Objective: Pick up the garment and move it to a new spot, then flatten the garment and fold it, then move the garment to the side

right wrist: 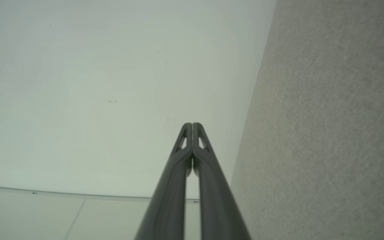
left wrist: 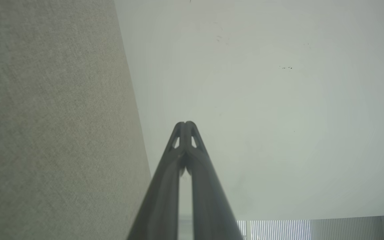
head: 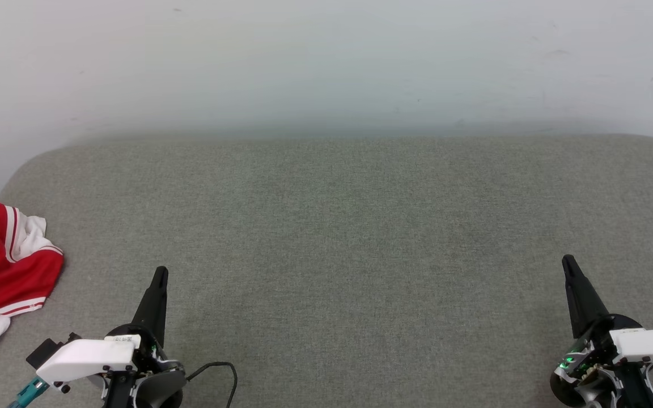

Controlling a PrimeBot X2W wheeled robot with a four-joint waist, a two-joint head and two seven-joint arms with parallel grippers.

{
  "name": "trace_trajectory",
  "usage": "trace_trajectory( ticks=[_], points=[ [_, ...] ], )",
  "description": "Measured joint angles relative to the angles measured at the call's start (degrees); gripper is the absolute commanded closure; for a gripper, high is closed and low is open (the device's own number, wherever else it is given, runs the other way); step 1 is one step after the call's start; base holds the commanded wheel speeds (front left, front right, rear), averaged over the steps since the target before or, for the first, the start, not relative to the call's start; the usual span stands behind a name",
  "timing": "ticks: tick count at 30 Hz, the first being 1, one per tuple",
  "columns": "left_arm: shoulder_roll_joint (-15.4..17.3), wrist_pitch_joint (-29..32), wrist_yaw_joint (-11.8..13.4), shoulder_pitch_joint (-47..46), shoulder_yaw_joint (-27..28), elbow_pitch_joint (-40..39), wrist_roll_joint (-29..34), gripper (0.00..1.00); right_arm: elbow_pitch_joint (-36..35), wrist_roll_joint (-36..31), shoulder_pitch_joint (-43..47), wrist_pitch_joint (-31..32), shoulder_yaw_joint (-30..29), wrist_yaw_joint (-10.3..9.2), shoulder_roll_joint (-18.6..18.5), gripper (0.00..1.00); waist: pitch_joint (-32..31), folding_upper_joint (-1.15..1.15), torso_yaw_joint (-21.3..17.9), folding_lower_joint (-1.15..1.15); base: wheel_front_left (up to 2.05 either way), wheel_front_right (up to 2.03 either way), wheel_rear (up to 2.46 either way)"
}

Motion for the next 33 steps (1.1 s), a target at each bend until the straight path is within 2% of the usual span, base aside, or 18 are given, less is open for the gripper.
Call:
trace_trajectory(
  ticks=[33],
  points=[
    [0.0,0.0,0.0,0.0,0.0,0.0,0.0,1.0,0.0,0.0,0.0,0.0,0.0,0.0,0.0,1.0,0.0,0.0,0.0,0.0,0.0,0.0,0.0]
  ],
)
